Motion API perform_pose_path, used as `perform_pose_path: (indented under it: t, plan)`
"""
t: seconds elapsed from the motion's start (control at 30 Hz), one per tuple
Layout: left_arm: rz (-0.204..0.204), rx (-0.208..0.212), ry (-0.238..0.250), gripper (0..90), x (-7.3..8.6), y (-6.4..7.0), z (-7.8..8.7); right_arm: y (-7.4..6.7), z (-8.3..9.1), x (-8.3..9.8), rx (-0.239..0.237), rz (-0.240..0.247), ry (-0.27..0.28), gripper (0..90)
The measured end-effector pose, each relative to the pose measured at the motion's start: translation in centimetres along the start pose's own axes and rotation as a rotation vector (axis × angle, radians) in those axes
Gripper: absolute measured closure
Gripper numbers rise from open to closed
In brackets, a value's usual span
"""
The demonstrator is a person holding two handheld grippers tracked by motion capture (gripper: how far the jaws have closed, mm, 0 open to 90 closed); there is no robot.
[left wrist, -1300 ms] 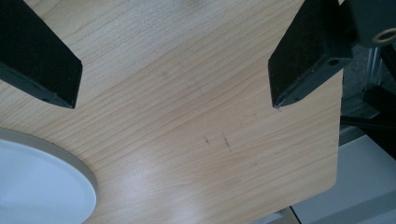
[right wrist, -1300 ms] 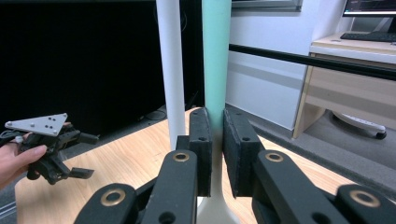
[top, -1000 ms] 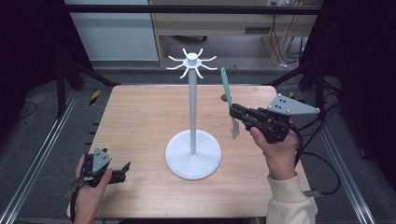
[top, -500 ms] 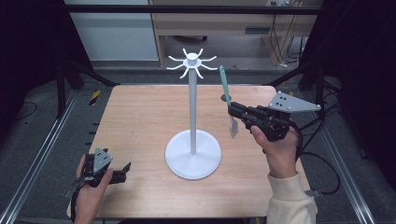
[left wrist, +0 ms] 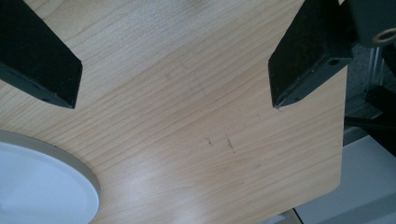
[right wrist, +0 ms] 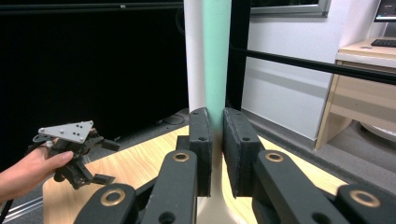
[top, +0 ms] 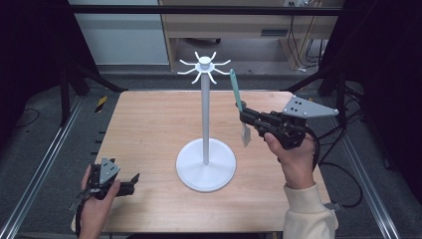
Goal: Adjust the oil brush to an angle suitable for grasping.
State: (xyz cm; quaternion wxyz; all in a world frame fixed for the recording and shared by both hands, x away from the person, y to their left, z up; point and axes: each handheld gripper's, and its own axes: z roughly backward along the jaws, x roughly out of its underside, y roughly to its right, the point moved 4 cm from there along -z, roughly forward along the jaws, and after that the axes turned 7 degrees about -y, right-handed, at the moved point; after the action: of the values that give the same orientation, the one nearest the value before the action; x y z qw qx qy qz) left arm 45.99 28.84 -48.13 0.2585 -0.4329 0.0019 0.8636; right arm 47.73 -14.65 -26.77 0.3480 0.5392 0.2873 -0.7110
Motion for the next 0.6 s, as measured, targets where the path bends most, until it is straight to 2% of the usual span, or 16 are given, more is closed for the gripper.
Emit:
perform_pose_path:
  t: [0.6]
  plan:
    - [-0.005,0.002,-0.004,2.5,0.04,0.00,0.01,-0.20,-0.94,-0.09,-0.009,0.002,-0.014,82.3]
